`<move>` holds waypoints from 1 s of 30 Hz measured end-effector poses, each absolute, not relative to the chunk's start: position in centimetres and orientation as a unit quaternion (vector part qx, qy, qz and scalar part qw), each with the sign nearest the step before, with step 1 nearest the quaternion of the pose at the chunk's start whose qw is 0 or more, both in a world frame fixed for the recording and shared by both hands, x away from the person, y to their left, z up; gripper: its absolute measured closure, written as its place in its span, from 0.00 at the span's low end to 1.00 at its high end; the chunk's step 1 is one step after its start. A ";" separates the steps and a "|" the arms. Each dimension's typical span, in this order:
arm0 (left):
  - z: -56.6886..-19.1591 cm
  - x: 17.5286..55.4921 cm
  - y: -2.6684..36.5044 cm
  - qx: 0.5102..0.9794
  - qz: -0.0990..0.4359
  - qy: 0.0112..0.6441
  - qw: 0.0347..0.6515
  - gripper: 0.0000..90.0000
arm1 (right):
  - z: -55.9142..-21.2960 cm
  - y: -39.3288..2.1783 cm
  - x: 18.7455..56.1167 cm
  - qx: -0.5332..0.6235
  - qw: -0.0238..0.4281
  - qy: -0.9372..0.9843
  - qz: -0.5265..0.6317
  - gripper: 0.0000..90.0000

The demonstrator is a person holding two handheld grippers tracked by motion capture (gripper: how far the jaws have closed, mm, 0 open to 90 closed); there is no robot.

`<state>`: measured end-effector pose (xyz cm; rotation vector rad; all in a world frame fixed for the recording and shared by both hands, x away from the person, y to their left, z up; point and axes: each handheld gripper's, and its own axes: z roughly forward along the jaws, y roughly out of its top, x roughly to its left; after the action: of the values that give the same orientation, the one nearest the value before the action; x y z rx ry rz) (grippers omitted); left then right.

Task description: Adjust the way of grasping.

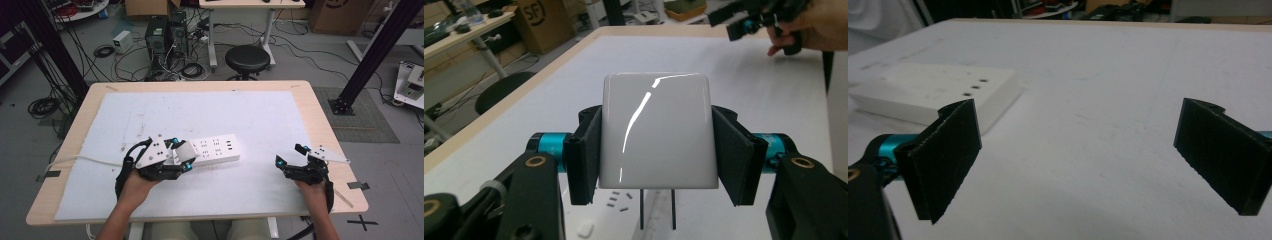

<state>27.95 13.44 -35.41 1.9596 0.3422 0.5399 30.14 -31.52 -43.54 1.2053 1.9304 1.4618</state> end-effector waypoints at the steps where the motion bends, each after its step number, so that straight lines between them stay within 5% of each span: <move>1: -35.4 27.8 13.1 0.819 0.224 0.133 0.511 0.47 | -43.1 -31.3 30.0 0.432 0.208 0.697 0.533 0.05; 11: -35.9 27.3 10.8 0.833 0.215 0.076 0.504 0.47 | -39.2 -28.1 29.5 0.388 0.132 0.719 0.561 0.05; 30: -35.6 27.9 9.1 0.846 0.214 0.025 0.488 0.47 | -37.4 -25.3 29.1 0.378 0.000 0.740 0.556 0.05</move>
<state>27.91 9.11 -35.57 2.0577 0.0603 0.5194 29.11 -25.33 -37.39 1.1891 2.3244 1.7479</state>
